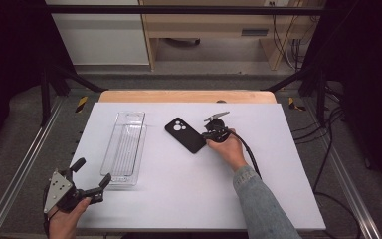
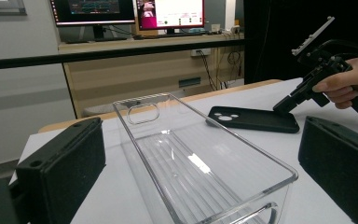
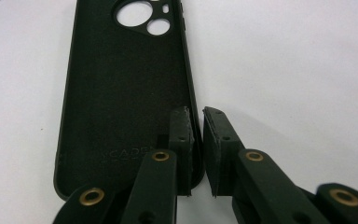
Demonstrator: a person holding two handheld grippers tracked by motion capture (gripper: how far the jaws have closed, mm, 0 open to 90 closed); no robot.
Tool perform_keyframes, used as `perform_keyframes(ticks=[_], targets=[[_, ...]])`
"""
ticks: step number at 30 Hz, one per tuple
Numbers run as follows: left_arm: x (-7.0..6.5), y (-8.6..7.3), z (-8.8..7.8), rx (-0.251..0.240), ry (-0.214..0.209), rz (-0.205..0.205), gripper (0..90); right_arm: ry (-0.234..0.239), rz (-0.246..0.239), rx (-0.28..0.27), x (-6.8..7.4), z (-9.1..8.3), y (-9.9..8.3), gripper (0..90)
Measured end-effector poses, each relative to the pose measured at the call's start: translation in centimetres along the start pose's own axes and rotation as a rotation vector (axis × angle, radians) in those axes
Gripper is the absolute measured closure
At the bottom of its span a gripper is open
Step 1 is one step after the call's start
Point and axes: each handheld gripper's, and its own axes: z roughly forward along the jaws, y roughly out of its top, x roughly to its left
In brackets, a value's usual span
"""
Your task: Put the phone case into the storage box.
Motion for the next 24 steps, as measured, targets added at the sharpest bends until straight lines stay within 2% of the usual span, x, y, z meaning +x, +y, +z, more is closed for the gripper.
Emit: perform_keyframes(ticks=[8,13,17,24], targets=[[-0.03,0.00,0.04,0.000,-0.001,0.000,0.3,-0.001,0.001,-0.005,-0.03,0.02,-0.04,84.0],[-0.05,-0.01,0.06,0.001,-0.003,0.001,0.3,0.024,0.036,-0.015,-0.48,0.02,-0.25,86.2],[-0.05,-0.02,0.07,0.002,-0.002,0.001,0.3,0.002,0.002,-0.011,-0.17,0.01,-0.14,86.7],[-0.06,-0.02,0.09,0.004,-0.003,0.003,0.3,-0.021,-0.015,-0.004,0.18,0.00,-0.06,86.7]])
